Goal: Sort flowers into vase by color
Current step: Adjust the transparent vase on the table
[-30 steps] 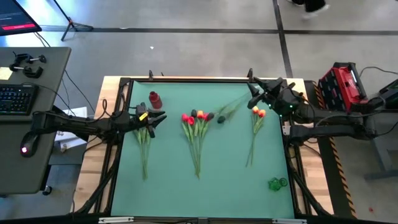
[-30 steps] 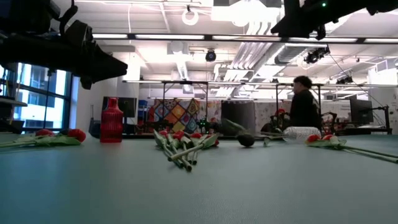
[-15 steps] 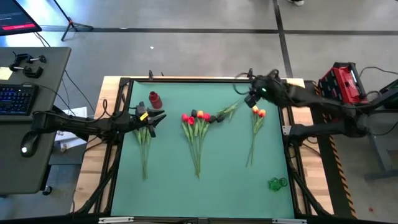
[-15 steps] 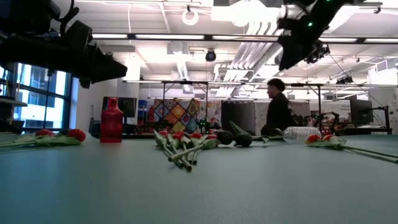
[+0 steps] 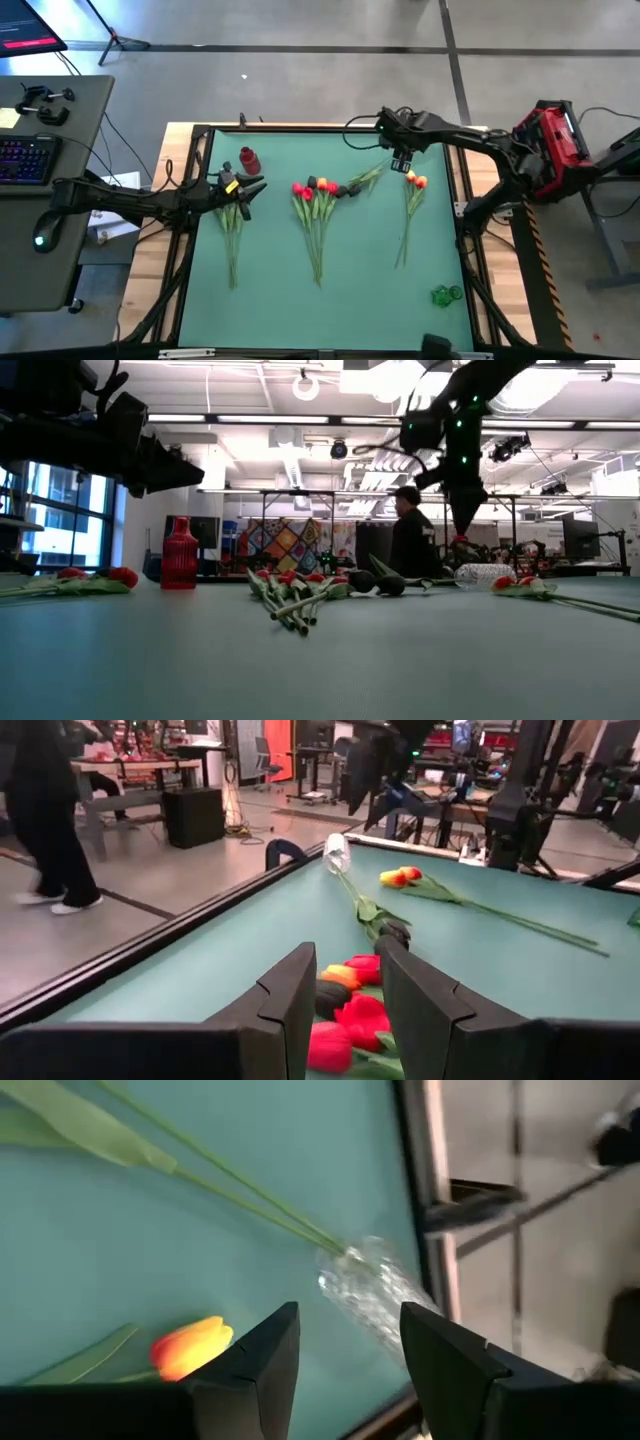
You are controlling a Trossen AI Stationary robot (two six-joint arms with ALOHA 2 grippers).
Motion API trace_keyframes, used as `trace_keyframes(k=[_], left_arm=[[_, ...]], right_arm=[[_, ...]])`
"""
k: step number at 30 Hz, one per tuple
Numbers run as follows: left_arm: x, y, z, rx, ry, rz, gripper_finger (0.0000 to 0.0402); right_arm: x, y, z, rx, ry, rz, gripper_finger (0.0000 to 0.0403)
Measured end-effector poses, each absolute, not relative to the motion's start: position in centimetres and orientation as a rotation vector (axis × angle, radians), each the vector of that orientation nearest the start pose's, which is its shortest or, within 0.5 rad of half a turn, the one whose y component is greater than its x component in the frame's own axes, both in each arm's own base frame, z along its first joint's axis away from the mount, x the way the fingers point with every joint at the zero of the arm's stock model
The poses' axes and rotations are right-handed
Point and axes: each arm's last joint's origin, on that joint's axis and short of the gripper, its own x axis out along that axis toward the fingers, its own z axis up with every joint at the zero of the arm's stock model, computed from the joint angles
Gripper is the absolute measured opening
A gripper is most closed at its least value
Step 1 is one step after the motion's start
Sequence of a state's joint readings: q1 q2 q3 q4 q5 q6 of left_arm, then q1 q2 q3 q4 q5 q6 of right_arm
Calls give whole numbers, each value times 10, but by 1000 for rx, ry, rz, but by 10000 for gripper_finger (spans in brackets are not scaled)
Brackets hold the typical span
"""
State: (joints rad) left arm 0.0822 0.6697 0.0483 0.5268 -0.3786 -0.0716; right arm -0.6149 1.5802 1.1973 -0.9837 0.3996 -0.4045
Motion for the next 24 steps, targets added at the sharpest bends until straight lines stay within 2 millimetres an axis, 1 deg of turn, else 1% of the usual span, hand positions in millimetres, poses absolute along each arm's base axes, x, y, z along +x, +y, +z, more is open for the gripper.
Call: trace_keyframes(k=[3, 5, 9, 13, 15, 19, 24], left_arm=[[139, 22, 160, -48, 123, 465, 104], [138, 22, 155, -52, 150, 466, 104], [135, 22, 145, -71, 181, 483, 104], [134, 23, 144, -88, 187, 503, 104], [134, 23, 144, -88, 186, 500, 104], [134, 23, 145, -90, 183, 499, 104], [134, 23, 145, -90, 182, 499, 104]], right_arm=[[233, -186, 231, -183, 1563, -464, 166], [233, -192, 227, -218, 1577, -379, 168], [231, -202, 217, -237, 1580, -271, 196], [230, -215, 204, -242, 1625, -257, 235], [229, -221, 196, -228, 1639, -256, 246], [228, -228, 185, -237, 1671, -223, 252], [228, -236, 178, -298, 1676, -174, 256]])
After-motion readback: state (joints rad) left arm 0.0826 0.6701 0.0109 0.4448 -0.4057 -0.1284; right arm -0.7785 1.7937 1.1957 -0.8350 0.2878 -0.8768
